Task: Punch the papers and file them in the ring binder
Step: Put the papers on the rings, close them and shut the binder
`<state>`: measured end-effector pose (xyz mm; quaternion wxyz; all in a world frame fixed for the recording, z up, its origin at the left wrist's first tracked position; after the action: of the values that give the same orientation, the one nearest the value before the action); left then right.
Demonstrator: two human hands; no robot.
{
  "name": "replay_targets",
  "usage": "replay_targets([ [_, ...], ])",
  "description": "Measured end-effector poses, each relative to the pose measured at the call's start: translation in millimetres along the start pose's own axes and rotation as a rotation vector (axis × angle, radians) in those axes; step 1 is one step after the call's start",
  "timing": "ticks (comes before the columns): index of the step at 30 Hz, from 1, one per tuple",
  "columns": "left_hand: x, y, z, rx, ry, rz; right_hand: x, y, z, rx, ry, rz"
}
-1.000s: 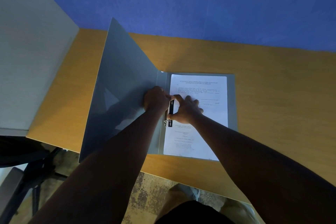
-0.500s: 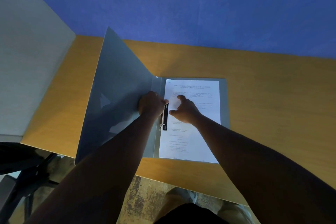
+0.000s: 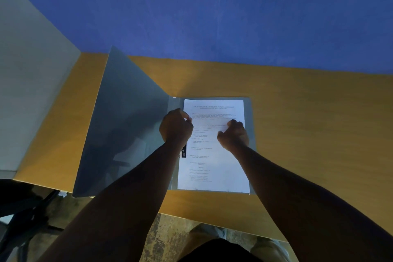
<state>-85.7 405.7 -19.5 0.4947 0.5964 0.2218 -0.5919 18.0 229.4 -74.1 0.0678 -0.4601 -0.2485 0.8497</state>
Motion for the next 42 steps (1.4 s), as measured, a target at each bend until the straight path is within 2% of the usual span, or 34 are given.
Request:
replay_targets([
  [6,15,25,19,0.074,-0.041,0.03,-16,17,3,0.06,0.051,0.032],
  [14,41,38,37,0.078,-0.146,0.059,-28,32,9,0.142,0.059,0.041],
  [27,62,53,54,0.093,-0.192,-0.021,-35,38,14,0.185,0.054,-0.043],
  [34,63,54,56,0.099,-0.195,0.0,-37,39,17,0.214,0.097,-0.116],
  [42,61,50,54,0.092,-0.211,0.038,-35,45,21,0.341,0.145,-0.375],
])
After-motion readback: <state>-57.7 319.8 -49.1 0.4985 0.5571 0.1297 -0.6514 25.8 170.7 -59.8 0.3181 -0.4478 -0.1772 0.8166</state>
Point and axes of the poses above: each hand's wrist, its own z-axis away from the middle knuckle, its own x-axis out of the palm, y = z × x, the point moved 7 cm from there along -z, towards the middle knuckle, and after that the axes turned 4 degrees about -x, right-handed, at the moved point
